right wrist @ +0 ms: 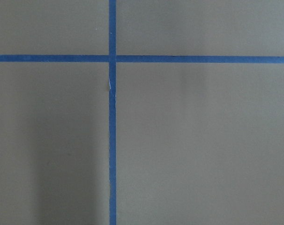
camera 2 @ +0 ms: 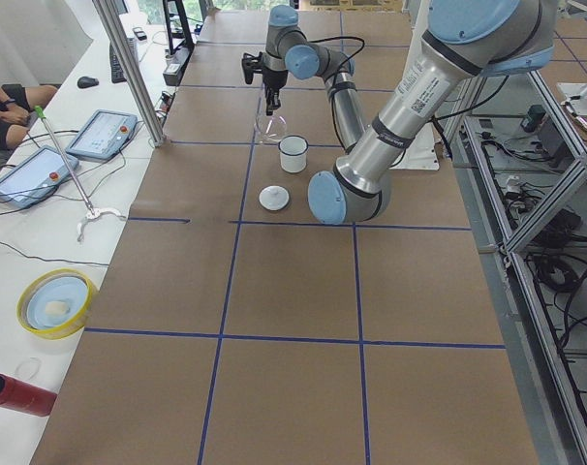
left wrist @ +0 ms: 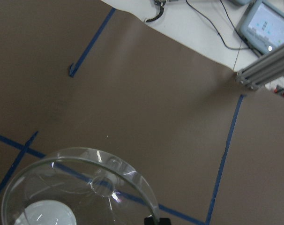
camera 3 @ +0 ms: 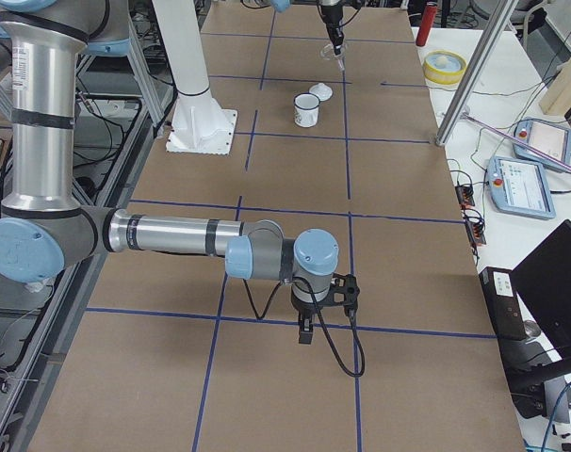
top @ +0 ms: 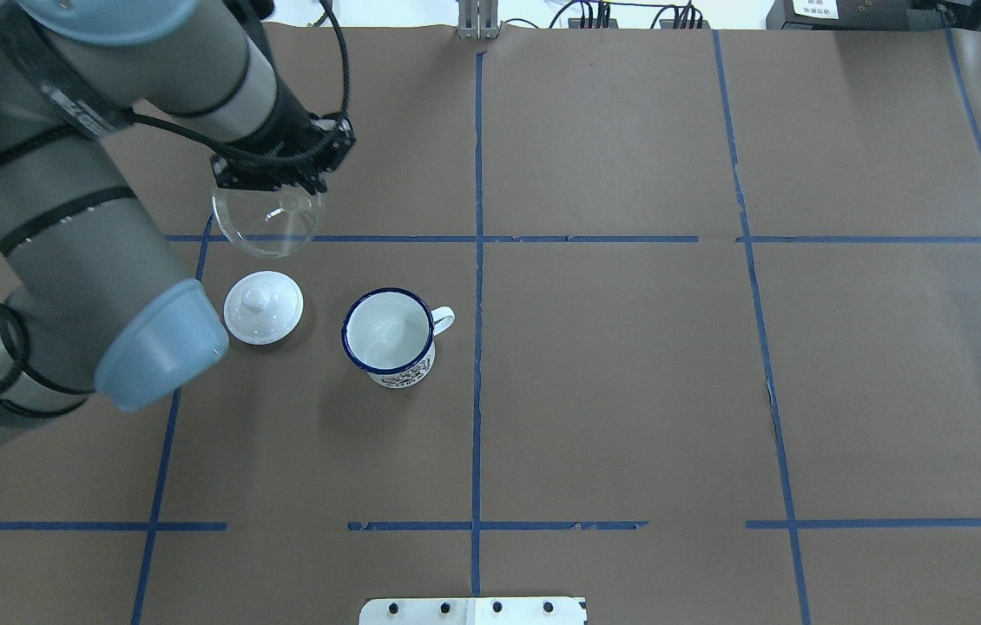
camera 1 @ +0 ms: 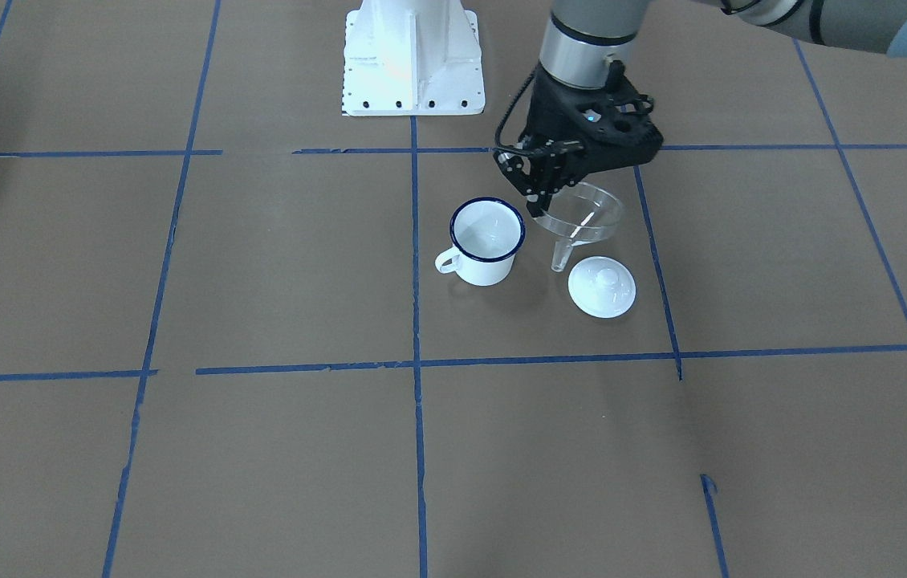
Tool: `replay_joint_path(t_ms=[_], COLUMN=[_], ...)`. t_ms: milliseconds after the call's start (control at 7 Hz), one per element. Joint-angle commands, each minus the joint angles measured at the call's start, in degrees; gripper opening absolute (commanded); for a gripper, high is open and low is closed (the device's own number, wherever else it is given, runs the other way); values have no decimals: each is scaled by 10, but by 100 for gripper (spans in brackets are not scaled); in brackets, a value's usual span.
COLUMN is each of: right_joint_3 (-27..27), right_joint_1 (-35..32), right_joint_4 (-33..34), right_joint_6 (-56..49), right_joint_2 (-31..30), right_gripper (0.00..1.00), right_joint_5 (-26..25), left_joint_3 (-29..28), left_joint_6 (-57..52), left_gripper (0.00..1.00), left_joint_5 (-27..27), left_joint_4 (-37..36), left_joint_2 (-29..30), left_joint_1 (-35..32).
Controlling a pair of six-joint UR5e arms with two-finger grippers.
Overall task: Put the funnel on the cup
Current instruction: 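Carry the funnel over the open mug and lower it in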
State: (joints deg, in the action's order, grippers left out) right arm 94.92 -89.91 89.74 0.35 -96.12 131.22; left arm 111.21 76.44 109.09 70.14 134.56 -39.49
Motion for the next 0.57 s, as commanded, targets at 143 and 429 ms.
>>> replay_joint_path(t_ms=[143, 429], right_joint_3=[0, 0], right_joint_1=[0, 0], right_joint_4=[0, 0], right_joint_6=[0, 0], right_joint_2=[0, 1], right_gripper=[100, 100], right_joint_5=[0, 0], left_joint_3=[-59, -69], left_joint_6=[-5, -19], left_gripper=[0, 0], left_joint_5=[-66, -70], left_joint_4=[-44, -42], left_joint_2=[59, 58], left_joint_1=[90, 96])
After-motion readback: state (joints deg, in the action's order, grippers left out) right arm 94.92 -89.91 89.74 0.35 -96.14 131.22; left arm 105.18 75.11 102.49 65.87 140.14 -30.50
